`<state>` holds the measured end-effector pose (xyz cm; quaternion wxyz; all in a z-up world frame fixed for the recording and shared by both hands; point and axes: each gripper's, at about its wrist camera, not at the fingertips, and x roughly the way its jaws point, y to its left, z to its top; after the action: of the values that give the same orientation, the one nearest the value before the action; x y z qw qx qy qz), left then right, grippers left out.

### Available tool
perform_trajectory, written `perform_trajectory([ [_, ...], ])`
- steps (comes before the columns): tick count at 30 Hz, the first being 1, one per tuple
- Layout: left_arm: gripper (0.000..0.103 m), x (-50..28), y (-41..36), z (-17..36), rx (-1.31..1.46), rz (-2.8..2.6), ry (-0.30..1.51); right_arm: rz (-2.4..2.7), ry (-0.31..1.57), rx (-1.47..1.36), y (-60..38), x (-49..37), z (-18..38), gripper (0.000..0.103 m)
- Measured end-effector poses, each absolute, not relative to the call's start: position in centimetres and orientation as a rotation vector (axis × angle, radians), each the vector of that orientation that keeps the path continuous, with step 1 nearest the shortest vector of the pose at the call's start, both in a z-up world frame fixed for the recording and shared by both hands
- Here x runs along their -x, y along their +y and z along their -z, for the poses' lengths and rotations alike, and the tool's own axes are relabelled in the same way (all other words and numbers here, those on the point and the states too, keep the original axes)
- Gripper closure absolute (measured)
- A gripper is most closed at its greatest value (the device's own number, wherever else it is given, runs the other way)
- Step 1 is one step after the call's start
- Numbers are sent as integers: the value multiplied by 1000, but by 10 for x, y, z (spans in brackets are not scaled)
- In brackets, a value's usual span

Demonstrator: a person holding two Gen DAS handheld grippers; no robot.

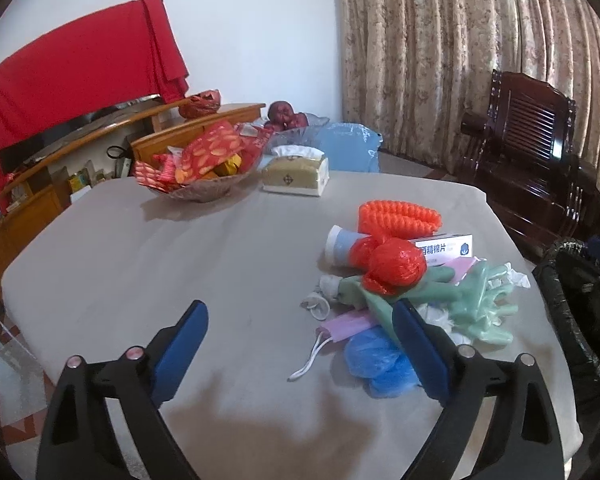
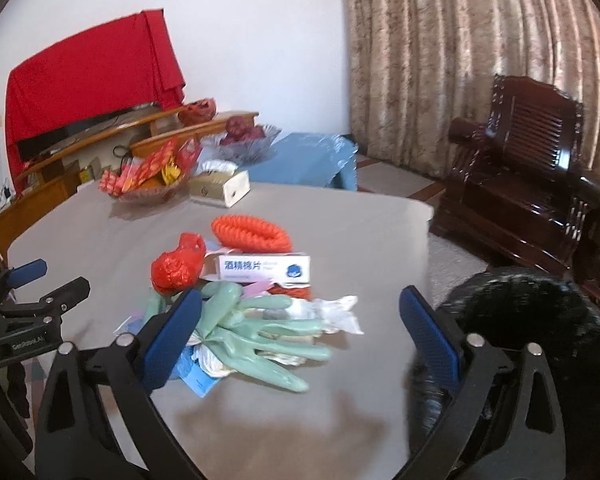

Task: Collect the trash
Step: 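Grasp the red plastic bag with the left gripper, then grasp the green rubber glove with the right gripper while the left holds the red bag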

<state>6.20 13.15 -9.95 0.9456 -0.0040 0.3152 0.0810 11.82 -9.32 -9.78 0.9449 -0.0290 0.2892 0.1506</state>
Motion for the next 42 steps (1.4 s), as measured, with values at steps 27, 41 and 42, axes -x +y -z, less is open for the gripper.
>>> perform_trajectory([
  [27, 65, -132, 107, 109, 124, 41, 629, -285, 631, 100, -80, -152, 120, 18],
  [41, 65, -78, 164, 125, 65, -118, 678, -415, 644, 134, -27, -142, 131, 25],
  [42, 65, -78, 165, 126, 64, -120, 678, -427, 641, 139, -21, -142, 130, 25],
])
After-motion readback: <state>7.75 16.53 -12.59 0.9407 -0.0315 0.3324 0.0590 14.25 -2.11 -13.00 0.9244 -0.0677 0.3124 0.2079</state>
